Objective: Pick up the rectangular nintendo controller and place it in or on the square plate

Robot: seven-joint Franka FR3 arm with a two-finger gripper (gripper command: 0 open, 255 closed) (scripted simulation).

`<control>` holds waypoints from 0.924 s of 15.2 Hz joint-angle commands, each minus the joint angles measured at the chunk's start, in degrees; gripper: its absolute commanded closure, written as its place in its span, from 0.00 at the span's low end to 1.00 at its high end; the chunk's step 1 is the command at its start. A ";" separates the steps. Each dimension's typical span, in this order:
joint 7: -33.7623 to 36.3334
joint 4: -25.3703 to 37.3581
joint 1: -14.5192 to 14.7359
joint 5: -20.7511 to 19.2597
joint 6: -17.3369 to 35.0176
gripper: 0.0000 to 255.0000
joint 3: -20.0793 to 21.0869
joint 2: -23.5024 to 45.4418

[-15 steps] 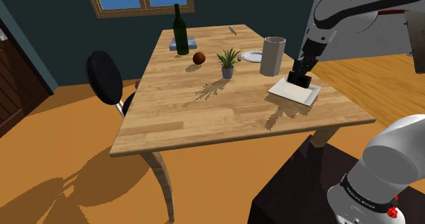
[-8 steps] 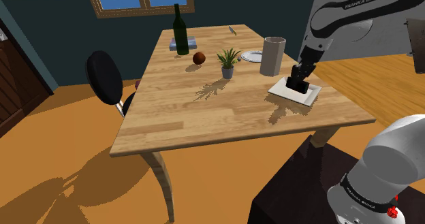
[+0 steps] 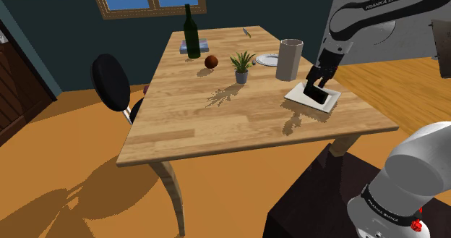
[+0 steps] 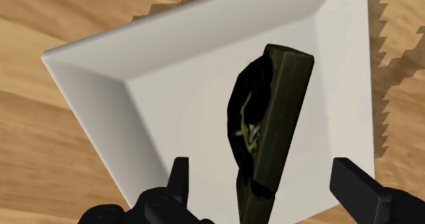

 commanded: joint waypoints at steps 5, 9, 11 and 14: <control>0.47 4.39 -0.55 -0.74 -6.19 0.00 0.06 -1.83; 0.56 5.64 -0.66 -0.88 -7.78 0.00 0.05 -2.17; 0.56 5.64 -0.66 -0.88 -7.78 0.00 0.05 -2.16; 0.56 5.64 -0.66 -0.88 -7.77 0.00 0.05 -2.16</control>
